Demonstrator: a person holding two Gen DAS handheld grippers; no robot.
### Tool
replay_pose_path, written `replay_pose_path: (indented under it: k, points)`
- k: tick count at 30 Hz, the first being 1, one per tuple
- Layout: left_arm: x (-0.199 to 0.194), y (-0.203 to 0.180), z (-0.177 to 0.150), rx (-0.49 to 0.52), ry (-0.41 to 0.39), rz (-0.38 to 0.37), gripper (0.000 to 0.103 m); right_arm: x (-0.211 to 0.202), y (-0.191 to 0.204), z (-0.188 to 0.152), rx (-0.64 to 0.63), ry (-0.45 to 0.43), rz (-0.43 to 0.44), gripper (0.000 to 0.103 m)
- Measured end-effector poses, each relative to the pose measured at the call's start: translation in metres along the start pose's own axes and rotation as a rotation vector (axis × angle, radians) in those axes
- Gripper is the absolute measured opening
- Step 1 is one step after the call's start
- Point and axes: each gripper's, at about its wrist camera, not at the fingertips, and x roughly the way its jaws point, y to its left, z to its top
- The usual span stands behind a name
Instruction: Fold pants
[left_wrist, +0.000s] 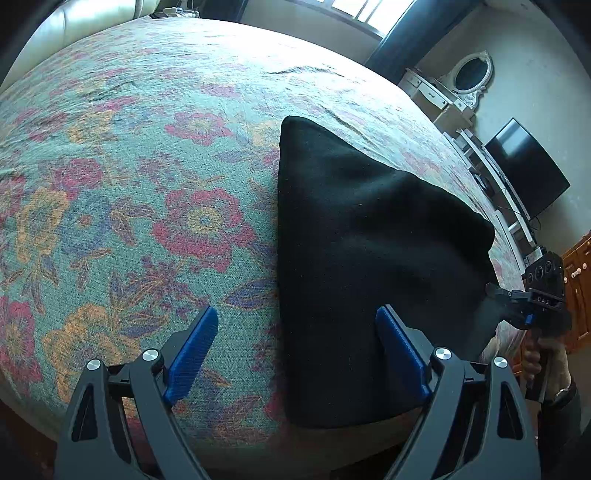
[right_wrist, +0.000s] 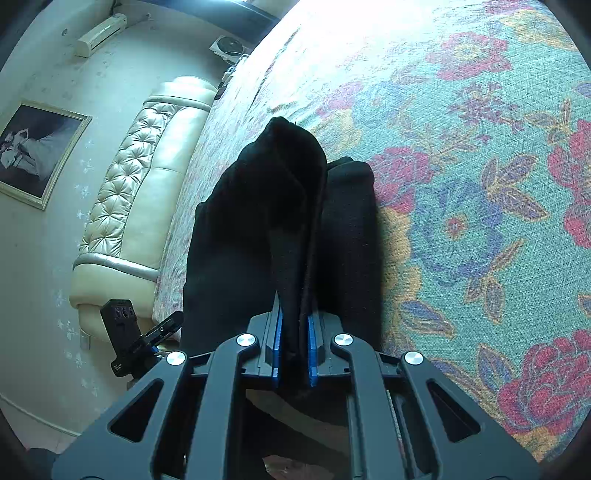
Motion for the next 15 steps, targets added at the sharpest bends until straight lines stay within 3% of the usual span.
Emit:
replay_pose_path:
  k: [5,8,9,10,11,15]
  points:
    - [0.001,0.005,0.001,0.001,0.010,-0.012,0.086,0.005,-0.016,-0.004,0.055,-0.005,0.052,0.011]
    - [-0.002,0.010,0.000,0.001,0.008,-0.013,0.086,-0.012,-0.016,-0.007,0.077,-0.040,0.092,0.023]
    - [-0.003,0.011,-0.001,0.003,0.007,-0.012,0.086,-0.022,-0.018,-0.009,0.088,-0.060,0.117,0.045]
    - [-0.004,0.012,-0.003,0.008,0.009,-0.015,0.086,-0.033,-0.021,-0.011,0.102,-0.092,0.118,0.077]
    - [-0.005,0.012,-0.004,0.012,0.011,-0.018,0.086,-0.043,-0.024,-0.015,0.107,-0.121,0.103,0.087]
    - [-0.005,0.017,-0.009,-0.013,0.017,-0.036,0.086,-0.049,-0.048,-0.029,0.168,-0.085,0.112,0.089]
